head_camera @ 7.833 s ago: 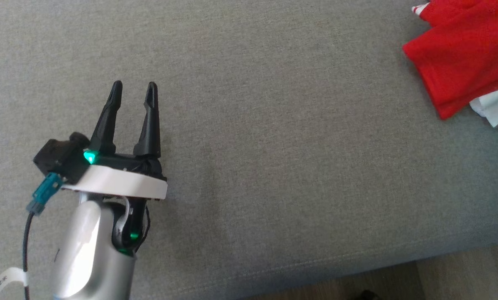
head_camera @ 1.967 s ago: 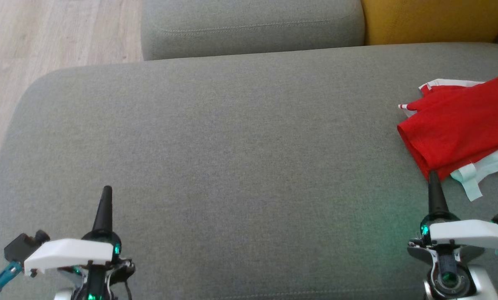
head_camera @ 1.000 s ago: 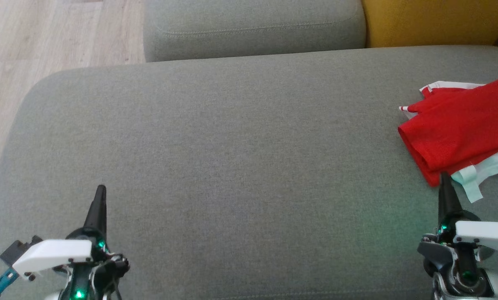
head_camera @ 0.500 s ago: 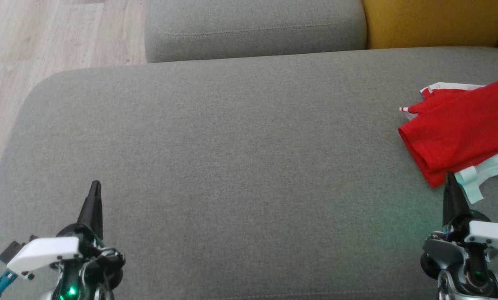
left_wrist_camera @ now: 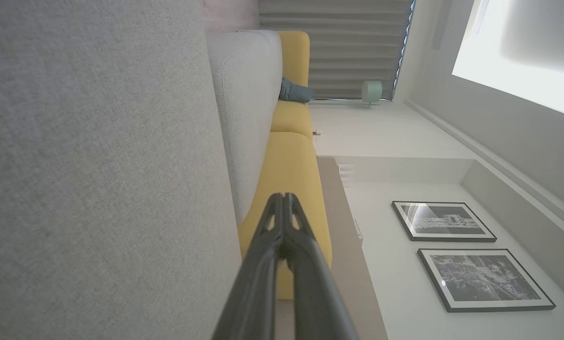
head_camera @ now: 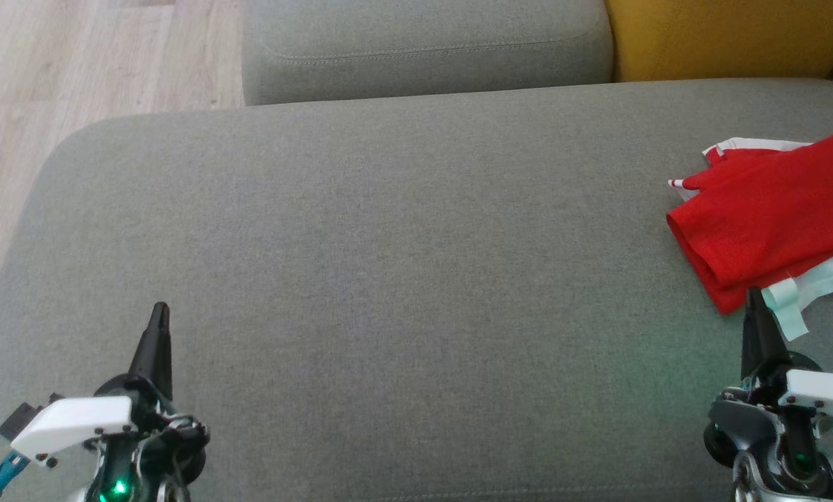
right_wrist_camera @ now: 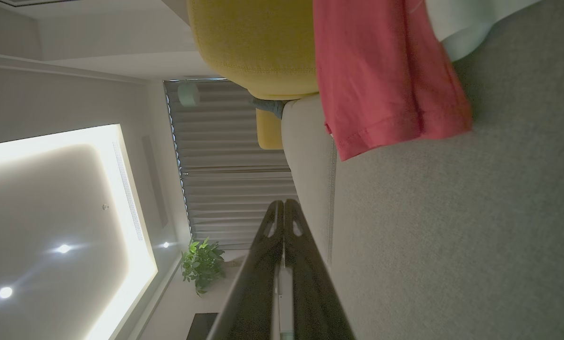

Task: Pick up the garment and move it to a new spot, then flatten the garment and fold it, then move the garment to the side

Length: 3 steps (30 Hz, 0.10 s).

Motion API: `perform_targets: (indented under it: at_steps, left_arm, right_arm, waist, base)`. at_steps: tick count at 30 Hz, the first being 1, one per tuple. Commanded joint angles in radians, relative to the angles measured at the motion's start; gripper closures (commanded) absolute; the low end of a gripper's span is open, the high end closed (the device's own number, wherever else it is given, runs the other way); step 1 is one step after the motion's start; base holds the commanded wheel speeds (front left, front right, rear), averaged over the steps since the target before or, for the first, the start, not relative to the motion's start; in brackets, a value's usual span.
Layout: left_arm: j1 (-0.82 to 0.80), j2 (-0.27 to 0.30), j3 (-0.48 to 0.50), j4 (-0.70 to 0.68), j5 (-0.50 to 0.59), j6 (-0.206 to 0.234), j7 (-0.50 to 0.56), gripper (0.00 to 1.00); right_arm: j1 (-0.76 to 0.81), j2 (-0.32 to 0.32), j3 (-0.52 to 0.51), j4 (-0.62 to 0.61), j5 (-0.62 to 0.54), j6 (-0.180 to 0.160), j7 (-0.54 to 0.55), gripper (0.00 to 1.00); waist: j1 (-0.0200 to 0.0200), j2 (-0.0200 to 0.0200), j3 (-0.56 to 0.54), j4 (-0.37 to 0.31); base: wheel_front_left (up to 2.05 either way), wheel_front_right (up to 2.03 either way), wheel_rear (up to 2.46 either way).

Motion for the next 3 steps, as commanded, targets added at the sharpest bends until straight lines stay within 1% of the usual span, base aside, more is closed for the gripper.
perform_targets:
  at_steps: [1,3]
  left_arm:
    - [-0.055,0.016,0.042,-0.026,0.000,-0.007,0.003,1.00]
    - [-0.055,0.016,0.043,-0.026,0.000,-0.007,0.003,1.00]
  right_arm:
    - [-0.035,-0.014,0.017,-0.039,0.001,-0.001,0.007,1.00]
    - [-0.035,-0.013,0.016,-0.039,0.001,-0.001,0.008,1.00]
  waist:
    - [0.0000,0.0000,0.000,0.000]
    - [0.0000,0.0000,0.000,0.000]
  base:
    - [0.00,0.00,0.00]
    - [0.00,0.00,0.00]
